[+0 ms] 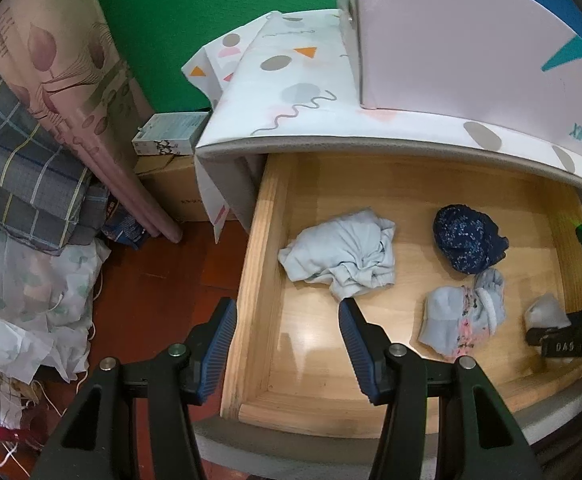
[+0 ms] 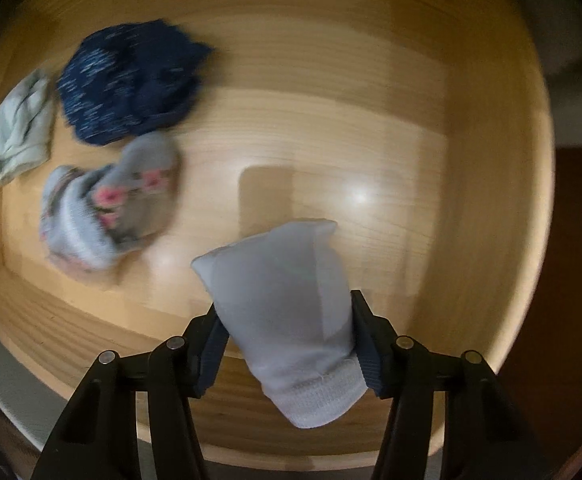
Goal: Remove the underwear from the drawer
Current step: 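Lower the left tool onto the pink-flowered grey socks and grasp them while the right tool holds the white sock, then lift the pink-flowered grey socks into the white box and open the left tool, then withdraw the left tool from the box back over the drawer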
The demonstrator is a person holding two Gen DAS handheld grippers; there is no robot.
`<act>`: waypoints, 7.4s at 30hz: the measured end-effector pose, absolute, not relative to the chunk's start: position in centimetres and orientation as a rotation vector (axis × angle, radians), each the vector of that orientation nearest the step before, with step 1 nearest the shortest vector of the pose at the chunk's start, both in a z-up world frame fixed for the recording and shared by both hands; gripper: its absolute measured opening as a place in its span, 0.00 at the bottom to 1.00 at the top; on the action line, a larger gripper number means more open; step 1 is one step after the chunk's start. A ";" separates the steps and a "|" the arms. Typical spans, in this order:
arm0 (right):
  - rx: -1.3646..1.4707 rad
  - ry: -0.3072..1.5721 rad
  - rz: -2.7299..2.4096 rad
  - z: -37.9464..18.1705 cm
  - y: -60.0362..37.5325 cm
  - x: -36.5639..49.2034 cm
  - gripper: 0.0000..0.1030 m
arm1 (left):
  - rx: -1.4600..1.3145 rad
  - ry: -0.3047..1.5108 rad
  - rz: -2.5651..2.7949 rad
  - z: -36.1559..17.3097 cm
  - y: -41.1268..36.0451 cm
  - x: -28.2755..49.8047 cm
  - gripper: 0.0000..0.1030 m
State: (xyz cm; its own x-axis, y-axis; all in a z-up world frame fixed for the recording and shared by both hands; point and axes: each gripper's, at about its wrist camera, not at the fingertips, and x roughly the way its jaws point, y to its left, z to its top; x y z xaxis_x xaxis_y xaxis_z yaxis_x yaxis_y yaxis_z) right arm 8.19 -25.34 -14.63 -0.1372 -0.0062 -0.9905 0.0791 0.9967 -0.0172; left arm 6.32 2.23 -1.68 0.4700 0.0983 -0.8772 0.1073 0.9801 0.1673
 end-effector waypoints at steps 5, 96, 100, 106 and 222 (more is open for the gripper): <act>0.063 1.708 -0.126 -14.6 -27.3 7.5 0.50 | 0.260 1.098 -0.066 -2.0 1.1 6.1 0.53; 0.075 1.672 -0.043 -10.3 -28.8 6.9 0.50 | 0.131 1.668 -0.289 -12.6 -9.9 9.6 0.34; 0.075 1.672 -0.045 -10.8 -28.3 7.1 0.50 | 0.125 1.638 -0.286 -11.2 -9.2 9.1 0.34; 0.070 1.674 -0.053 -10.9 -28.0 7.4 0.50 | 0.120 1.571 -0.275 -9.0 -8.5 7.7 0.34; 0.140 1.655 -0.220 -11.4 -27.1 8.1 0.50 | 0.121 1.016 -0.194 12.7 -0.1 14.6 0.54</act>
State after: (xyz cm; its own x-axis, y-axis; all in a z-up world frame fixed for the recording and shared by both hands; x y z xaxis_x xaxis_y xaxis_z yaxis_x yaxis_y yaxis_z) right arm 8.14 -27.07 -11.37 -0.0962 -0.0390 -0.9946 0.2218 0.9733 -0.0596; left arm 14.59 -0.13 12.68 0.5114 -0.1045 -0.8530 0.2165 0.9762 0.0102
